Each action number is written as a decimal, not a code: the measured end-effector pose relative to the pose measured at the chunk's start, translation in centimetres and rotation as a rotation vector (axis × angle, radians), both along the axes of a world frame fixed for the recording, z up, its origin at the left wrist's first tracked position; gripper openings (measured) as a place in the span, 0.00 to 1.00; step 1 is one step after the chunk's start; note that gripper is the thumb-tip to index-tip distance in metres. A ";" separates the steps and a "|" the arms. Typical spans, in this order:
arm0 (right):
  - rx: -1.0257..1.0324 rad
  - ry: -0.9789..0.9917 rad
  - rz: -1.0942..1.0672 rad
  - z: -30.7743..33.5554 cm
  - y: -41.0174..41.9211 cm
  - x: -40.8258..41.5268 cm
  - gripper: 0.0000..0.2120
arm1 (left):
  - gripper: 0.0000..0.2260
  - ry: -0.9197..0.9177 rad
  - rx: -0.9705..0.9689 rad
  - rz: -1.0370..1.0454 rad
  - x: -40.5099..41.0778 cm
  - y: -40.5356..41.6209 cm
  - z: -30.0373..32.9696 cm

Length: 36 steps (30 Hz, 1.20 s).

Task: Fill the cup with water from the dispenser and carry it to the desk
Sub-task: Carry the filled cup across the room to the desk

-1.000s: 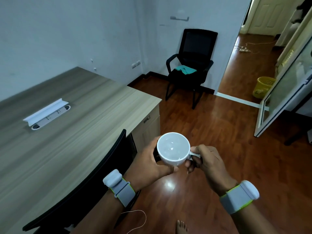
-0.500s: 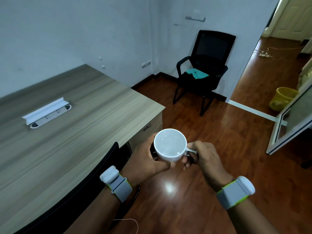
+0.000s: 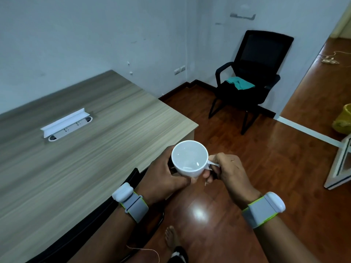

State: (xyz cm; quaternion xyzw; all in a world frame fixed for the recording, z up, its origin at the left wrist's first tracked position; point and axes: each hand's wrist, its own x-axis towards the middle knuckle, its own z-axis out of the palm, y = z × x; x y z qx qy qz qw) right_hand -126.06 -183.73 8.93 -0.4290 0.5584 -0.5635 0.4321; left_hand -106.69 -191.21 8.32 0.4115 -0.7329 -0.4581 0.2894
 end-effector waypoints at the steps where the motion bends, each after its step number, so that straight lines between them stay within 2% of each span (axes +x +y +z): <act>1: 0.001 -0.003 -0.001 -0.1 -0.7 -0.1 0.21 | 0.37 0.004 0.001 0.000 -0.1 -0.7 -0.1; 16: 0.040 0.025 0.070 -0.9 -15.3 0.2 0.24 | 0.37 0.020 0.013 0.066 0.7 -13.6 -1.1; 26: 0.114 -0.002 0.108 -1.4 -25.4 3.2 0.17 | 0.37 0.021 0.056 0.124 4.0 -22.2 -1.8; 31: 0.121 0.026 0.156 -1.4 -28.2 4.4 0.20 | 0.37 0.018 0.070 0.169 5.2 -23.9 -1.8; 36: 0.126 0.036 0.195 -1.4 -32.0 5.4 0.17 | 0.37 0.005 0.073 0.231 6.2 -26.5 -2.0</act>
